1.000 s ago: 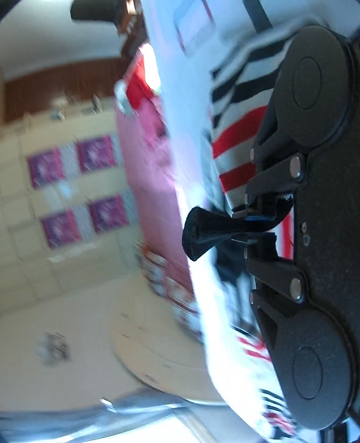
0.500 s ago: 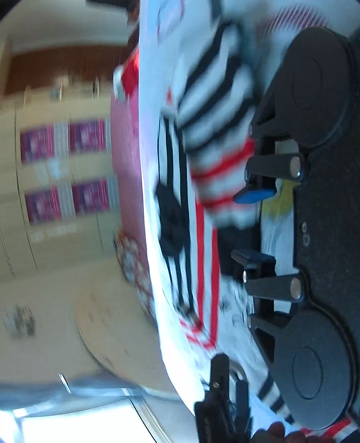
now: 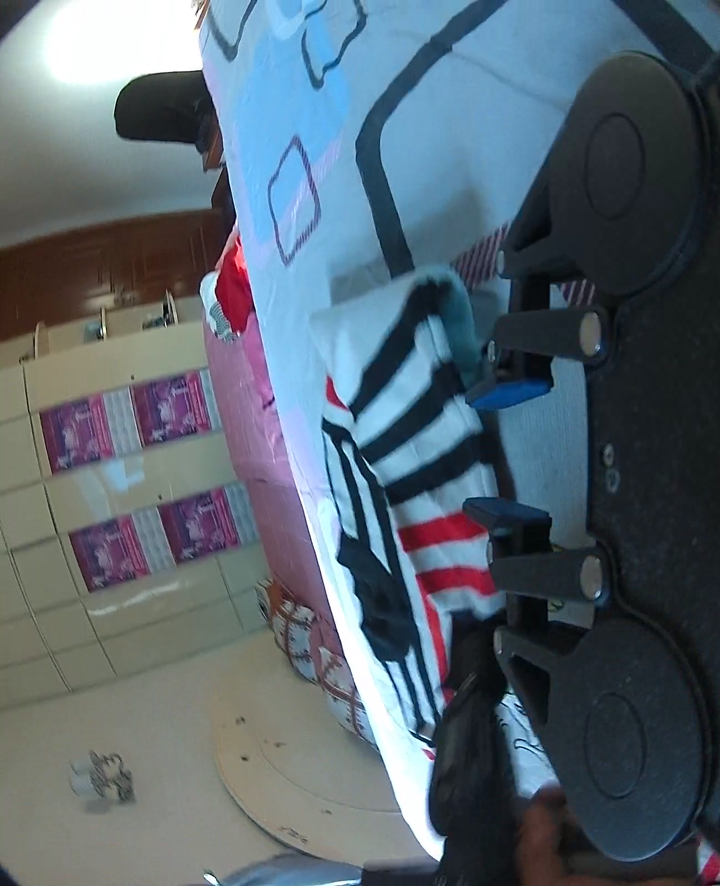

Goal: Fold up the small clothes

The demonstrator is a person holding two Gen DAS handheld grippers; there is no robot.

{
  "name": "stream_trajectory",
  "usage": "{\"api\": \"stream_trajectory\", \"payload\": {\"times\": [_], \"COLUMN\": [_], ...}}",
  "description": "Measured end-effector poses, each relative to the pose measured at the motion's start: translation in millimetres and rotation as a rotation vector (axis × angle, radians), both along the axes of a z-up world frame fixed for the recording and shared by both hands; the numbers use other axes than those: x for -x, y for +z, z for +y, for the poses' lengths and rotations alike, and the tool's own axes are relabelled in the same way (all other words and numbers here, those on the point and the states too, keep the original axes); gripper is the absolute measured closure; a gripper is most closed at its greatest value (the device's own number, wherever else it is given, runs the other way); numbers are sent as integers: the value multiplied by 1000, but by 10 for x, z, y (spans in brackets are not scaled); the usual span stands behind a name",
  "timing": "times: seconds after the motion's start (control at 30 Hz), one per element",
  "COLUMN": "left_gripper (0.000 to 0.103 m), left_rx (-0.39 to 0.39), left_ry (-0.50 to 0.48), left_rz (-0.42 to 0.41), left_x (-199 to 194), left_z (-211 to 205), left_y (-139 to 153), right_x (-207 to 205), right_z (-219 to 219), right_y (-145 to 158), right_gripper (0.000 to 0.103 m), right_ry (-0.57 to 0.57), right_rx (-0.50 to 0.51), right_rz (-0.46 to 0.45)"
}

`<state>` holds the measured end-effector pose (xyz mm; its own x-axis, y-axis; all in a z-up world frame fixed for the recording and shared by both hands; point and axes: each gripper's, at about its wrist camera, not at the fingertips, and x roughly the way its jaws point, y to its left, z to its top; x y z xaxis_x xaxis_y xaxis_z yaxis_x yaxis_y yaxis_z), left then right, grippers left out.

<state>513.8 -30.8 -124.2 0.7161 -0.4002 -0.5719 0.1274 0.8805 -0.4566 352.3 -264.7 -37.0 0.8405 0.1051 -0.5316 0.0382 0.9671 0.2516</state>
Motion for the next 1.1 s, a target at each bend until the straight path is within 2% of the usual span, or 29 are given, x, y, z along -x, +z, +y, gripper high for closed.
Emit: {"api": "stream_trajectory", "payload": {"times": [0.07, 0.17, 0.23, 0.3, 0.47, 0.53, 0.63, 0.7, 0.73, 0.77, 0.8, 0.87, 0.93, 1.0, 1.07, 1.1], "left_gripper": [99, 99, 99, 99, 99, 99, 99, 99, 99, 99, 99, 99, 99, 99, 96, 80], "left_rx": [-11, -94, -146, -151, -178, -166, -148, -142, -141, -138, -127, -99, -201, -212, -187, -185], "left_ry": [40, 83, 112, 122, 111, 121, 128, 128, 128, 126, 131, 133, 125, 122, 126, 143], "left_rz": [-81, -144, -110, -35, 19, 32, 45, 45, 47, 45, 35, -49, -32, 21, 8, 6], "left_x": [97, 202, 197, 168, 154, 201, 194, 250, 251, 261, 282, 358, 313, 259, 282, 294], "left_z": [186, 502, 703, 859, 828, 925, 941, 975, 978, 980, 985, 968, 855, 854, 908, 947], "left_y": [245, 401, 294, 94, -171, -219, -289, -298, -302, -302, -284, -179, -190, -324, -296, -272], "right_x": [1, -44, -100, -171, -411, -479, -574, -701, -766, -802, -824, -773, -768, -805, -825, -818], "right_z": [-39, -78, -110, -147, -294, -298, -235, -217, -218, -220, -211, -230, -277, -275, -299, -353], "right_y": [31, 32, -22, -102, -270, -300, -284, -345, -392, -437, -470, -413, -439, -508, -450, -411], "right_gripper": [67, 65, 65, 64, 64, 66, 62, 62, 65, 79, 85, 86, 86, 84, 76, 69], "right_ry": [-17, -30, -34, -40, -85, -107, -101, -64, -44, -25, 1, 4, 4, 14, 30, 29], "right_rx": [-10, -50, -92, -137, -233, -197, -102, -46, -40, -29, -5, 40, 56, 59, 44, 25], "right_rz": [-12, -16, 2, 25, 85, 83, 62, 101, 133, 151, 163, 141, 156, 172, 172, 149]}}
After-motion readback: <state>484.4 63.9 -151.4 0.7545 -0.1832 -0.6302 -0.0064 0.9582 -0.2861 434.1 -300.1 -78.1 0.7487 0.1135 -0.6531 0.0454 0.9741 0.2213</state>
